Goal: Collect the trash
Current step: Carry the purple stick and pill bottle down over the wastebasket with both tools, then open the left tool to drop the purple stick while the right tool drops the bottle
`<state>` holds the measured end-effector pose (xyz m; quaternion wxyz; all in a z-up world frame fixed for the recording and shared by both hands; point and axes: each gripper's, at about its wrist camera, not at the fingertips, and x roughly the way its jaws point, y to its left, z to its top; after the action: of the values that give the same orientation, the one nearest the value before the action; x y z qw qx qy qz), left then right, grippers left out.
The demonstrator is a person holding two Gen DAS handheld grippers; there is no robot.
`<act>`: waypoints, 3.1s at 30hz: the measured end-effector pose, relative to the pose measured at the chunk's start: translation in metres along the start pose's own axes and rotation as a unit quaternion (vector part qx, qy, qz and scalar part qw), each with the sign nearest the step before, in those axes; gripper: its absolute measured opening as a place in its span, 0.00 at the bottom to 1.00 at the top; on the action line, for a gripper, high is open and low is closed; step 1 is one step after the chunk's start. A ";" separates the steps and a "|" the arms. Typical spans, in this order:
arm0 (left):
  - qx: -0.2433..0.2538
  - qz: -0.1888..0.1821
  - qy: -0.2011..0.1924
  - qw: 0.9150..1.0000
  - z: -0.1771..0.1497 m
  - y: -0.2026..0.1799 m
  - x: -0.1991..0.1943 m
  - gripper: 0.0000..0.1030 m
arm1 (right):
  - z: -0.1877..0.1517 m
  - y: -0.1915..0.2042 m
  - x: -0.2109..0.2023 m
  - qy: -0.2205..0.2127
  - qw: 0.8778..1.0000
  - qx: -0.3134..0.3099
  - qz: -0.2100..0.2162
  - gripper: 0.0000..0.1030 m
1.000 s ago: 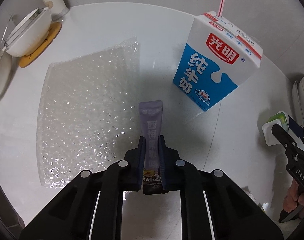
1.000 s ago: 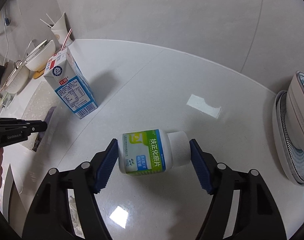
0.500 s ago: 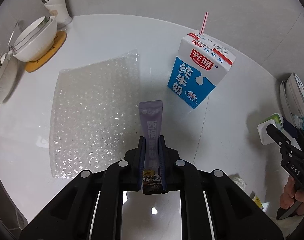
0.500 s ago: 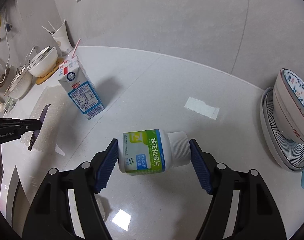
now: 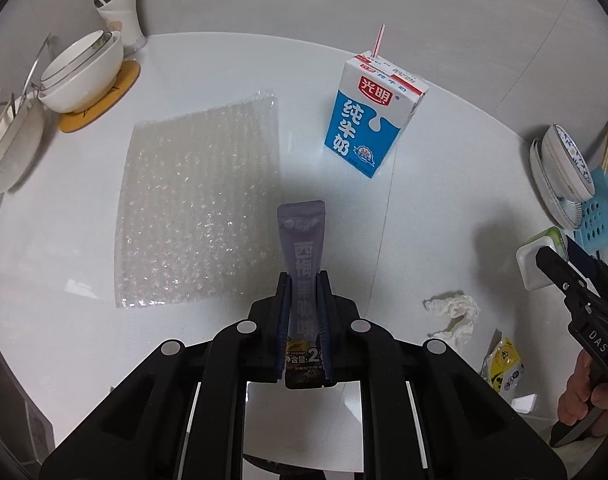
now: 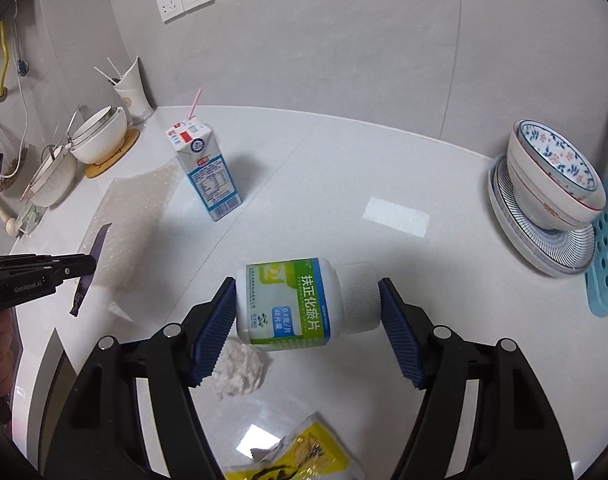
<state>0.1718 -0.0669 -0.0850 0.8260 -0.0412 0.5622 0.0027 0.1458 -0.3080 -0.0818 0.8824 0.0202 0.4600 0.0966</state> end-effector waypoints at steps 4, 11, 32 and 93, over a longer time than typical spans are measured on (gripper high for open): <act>0.009 -0.008 -0.006 1.000 -0.014 0.003 -0.012 0.12 | -0.013 0.012 -0.018 -0.008 1.000 0.005 -0.001 0.65; 0.025 -0.011 -0.018 0.999 -0.038 0.005 -0.035 0.12 | -0.035 0.035 -0.044 -0.015 1.000 0.011 -0.002 0.65; 0.045 -0.039 -0.041 0.997 -0.128 0.016 -0.094 0.12 | -0.101 0.099 -0.103 -0.028 1.000 -0.003 0.009 0.65; 0.024 -0.055 0.070 0.996 -0.329 0.066 0.087 0.12 | -0.286 0.152 0.007 0.117 0.991 -0.042 0.045 0.65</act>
<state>-0.1053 -0.0279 -0.2904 0.7843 -0.0524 0.6154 -0.0589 -0.1066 -0.1732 -0.2336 0.8172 -0.0074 0.5544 0.1575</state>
